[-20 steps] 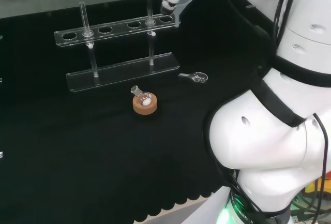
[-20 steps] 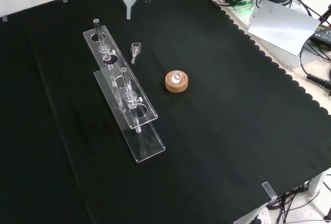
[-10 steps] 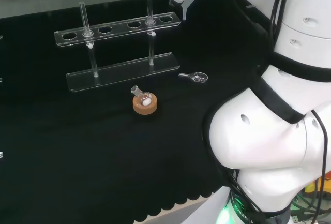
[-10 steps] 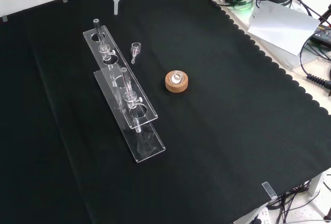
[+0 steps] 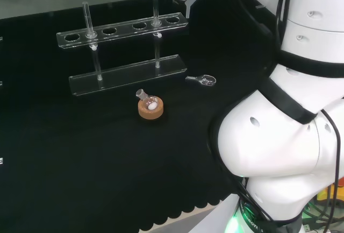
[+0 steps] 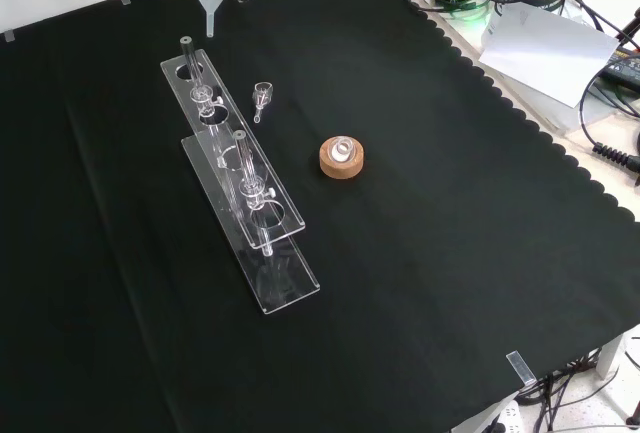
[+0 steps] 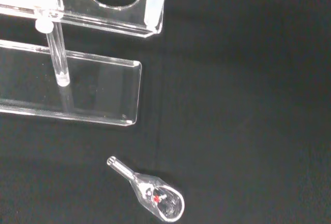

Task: Put the funnel back on the funnel stand.

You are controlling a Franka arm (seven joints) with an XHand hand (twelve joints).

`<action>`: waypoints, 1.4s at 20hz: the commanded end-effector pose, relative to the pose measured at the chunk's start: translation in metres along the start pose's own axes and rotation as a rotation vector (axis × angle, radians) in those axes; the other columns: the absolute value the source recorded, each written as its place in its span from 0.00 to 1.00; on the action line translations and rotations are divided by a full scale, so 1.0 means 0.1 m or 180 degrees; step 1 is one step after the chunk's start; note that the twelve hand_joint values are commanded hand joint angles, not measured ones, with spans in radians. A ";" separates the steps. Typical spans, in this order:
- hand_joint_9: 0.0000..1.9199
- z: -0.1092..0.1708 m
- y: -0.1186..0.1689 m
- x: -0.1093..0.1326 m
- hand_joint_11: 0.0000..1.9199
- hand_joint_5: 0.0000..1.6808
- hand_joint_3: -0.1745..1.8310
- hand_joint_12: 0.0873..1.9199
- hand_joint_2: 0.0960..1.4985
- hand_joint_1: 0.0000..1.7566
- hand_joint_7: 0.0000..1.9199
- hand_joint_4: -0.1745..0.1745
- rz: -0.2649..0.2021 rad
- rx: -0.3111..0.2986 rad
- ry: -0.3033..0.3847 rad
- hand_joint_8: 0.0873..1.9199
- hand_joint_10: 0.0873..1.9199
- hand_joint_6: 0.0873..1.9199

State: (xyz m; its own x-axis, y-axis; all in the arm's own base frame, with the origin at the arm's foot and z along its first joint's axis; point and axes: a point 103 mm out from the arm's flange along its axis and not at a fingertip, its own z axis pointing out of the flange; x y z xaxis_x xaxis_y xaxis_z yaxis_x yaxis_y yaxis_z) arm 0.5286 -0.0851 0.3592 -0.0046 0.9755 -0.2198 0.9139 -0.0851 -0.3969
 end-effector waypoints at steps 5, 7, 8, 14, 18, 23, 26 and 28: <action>0.51 -0.04 0.20 0.07 0.36 0.36 0.37 0.62 0.46 0.42 0.27 0.39 -0.0050 -0.0034 0.0027 0.35 0.24 0.40; 0.51 -0.05 0.25 0.08 0.36 0.35 0.37 0.62 0.46 0.42 0.27 0.39 -0.0055 -0.0038 0.0028 0.35 0.24 0.40; 0.51 -0.05 0.25 0.07 0.36 0.35 0.37 0.62 0.46 0.42 0.27 0.39 -0.0054 -0.0059 0.0033 0.35 0.24 0.40; 0.51 -0.05 0.39 0.09 0.36 0.35 0.37 0.62 0.46 0.42 0.27 0.39 -0.0090 -0.0009 0.0046 0.35 0.24 0.40; 0.51 -0.05 0.42 0.10 0.36 0.35 0.37 0.62 0.46 0.42 0.27 0.39 -0.0106 -0.0030 0.0058 0.35 0.24 0.40; 0.51 -0.04 0.47 0.11 0.36 0.35 0.37 0.62 0.46 0.42 0.27 0.39 -0.0141 -0.0032 0.0057 0.35 0.24 0.40; 0.51 -0.04 0.57 0.15 0.36 0.35 0.37 0.62 0.46 0.42 0.27 0.39 -0.0153 0.0032 0.0049 0.35 0.24 0.40; 0.51 -0.03 0.64 0.21 0.36 0.35 0.37 0.62 0.46 0.42 0.27 0.39 -0.0164 0.0026 0.0054 0.35 0.24 0.40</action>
State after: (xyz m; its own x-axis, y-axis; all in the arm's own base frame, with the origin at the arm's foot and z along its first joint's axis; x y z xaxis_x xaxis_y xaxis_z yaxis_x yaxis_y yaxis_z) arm 0.5764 -0.0767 0.3412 -0.0349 0.9820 -0.1855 0.9160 -0.0428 -0.3989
